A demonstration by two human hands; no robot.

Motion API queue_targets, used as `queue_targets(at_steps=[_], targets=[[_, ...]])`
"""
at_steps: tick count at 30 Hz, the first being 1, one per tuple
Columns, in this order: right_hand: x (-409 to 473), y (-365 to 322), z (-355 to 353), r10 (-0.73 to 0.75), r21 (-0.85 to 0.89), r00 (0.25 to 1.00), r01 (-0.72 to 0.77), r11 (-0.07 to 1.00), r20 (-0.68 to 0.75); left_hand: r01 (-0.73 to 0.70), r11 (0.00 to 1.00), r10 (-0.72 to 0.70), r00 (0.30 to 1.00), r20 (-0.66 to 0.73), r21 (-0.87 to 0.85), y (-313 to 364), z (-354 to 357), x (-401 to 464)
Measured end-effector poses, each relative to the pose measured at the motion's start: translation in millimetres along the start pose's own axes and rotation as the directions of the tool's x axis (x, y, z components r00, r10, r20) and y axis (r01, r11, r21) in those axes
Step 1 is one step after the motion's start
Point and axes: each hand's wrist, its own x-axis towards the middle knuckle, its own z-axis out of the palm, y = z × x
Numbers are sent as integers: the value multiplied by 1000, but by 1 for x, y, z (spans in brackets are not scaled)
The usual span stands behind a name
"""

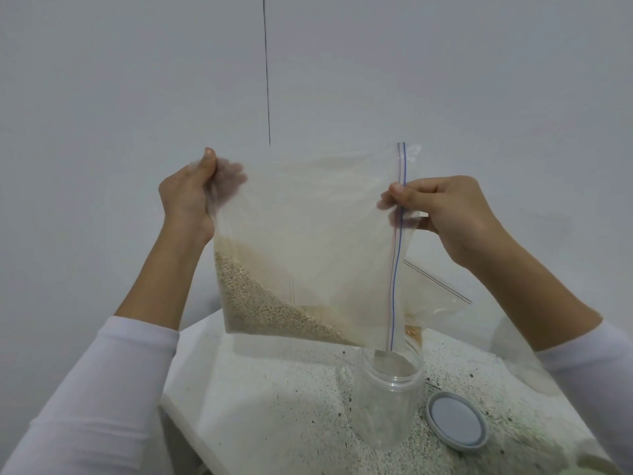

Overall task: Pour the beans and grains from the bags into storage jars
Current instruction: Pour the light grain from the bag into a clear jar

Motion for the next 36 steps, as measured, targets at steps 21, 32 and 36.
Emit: queue_targets(at_steps=[21, 32, 36], targets=[[-13, -4, -12, 8, 51, 999, -6, 999, -40, -115, 993, 114, 993, 34, 30, 17, 15, -17], [-15, 3, -16, 46, 84, 998, -41, 996, -53, -131, 991, 131, 988, 77, -5, 21, 22, -24], [-14, 5, -18, 51, 87, 996, -45, 995, -70, -138, 990, 137, 986, 92, 7, 22, 25, -24]])
